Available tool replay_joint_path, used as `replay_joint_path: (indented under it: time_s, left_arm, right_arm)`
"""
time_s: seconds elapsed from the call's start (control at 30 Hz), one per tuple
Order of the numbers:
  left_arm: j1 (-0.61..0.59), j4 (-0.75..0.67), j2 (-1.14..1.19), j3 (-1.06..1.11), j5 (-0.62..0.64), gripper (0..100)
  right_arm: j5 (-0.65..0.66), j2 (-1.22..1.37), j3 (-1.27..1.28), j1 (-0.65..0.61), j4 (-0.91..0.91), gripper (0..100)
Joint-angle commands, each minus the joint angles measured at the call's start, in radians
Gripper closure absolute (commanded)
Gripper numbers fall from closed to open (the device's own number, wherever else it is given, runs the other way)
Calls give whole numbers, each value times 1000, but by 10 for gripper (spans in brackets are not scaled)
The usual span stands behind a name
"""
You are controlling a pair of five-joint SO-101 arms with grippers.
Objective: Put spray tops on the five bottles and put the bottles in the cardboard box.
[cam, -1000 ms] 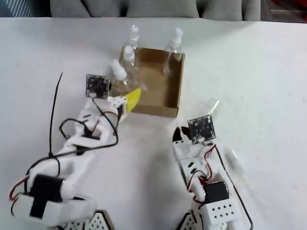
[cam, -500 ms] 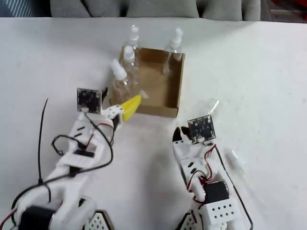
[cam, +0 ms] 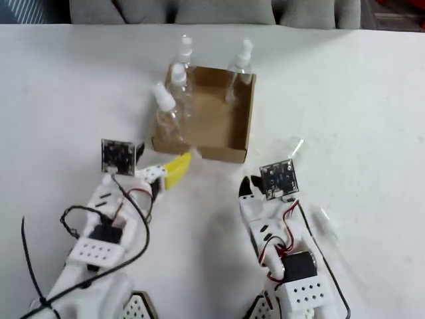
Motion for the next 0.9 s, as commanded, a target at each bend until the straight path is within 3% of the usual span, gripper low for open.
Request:
replay_joint_path:
  time_s: [0.0,0.13,0.3,0.43,0.7,0.87]
  left_arm:
    - [-25,52,-156,55,3,623]
    - [-74,63,-271,120,3,623]
    - [-108,232,-371,118,3,623]
    - [-108,350,-426,129,2,623]
    - [-162,508,-467,130,-2,623]
    - [-185,606,-464,130,-144,623]
  right_arm:
    - [9,1,9,12,5,982]
    - [9,1,9,12,5,982]
    - [38,1,9,21,7,982]
    - [140,1,9,82,19,982]
    - [140,-8,9,252,-48,982]
    - [147,12,-71,331,-82,983]
